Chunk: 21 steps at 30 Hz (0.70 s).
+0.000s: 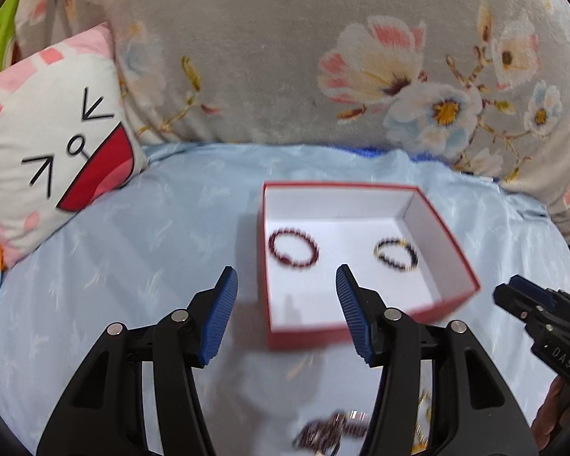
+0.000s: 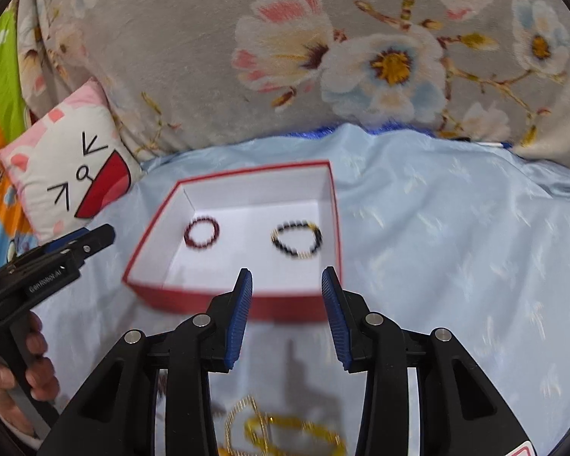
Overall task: Organize jewelry
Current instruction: 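Carry both bracelets into the red box and open both tools, then grasp the garnet beaded bracelet with the left tool while the right grasps the gold chain bracelet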
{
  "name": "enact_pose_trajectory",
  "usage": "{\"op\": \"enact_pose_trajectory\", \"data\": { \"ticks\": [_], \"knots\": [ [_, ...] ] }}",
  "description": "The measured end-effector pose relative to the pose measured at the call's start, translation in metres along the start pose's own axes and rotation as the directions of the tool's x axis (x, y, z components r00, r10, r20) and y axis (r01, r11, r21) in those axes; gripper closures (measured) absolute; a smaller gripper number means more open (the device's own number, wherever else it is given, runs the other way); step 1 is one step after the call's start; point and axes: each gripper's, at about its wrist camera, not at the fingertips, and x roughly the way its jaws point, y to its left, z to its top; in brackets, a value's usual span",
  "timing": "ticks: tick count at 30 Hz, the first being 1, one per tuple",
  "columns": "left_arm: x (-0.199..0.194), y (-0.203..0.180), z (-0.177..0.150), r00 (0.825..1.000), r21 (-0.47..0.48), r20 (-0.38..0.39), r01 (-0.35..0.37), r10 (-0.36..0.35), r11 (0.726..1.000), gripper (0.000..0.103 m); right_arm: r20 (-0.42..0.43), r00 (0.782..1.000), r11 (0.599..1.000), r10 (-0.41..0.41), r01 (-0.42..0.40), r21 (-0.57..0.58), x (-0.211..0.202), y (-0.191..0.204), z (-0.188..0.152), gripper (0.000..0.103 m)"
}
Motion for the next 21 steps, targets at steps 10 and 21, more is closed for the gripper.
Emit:
{"op": "enact_pose_trajectory", "data": {
  "ticks": [10, 21],
  "knots": [
    [-0.019, 0.005, -0.091, 0.994, -0.006, -0.106, 0.022, -0.022, 1.0, 0.05, -0.089, 0.996, 0.996, -0.019, 0.027, 0.089, -0.031, -0.014, -0.093, 0.065],
    [0.0, -0.018, -0.118, 0.984, -0.005, -0.163, 0.07, -0.069, 0.998, 0.049, -0.127, 0.991, 0.993, -0.027, 0.041, 0.112, -0.038, -0.015, -0.126, 0.065]
  ]
}}
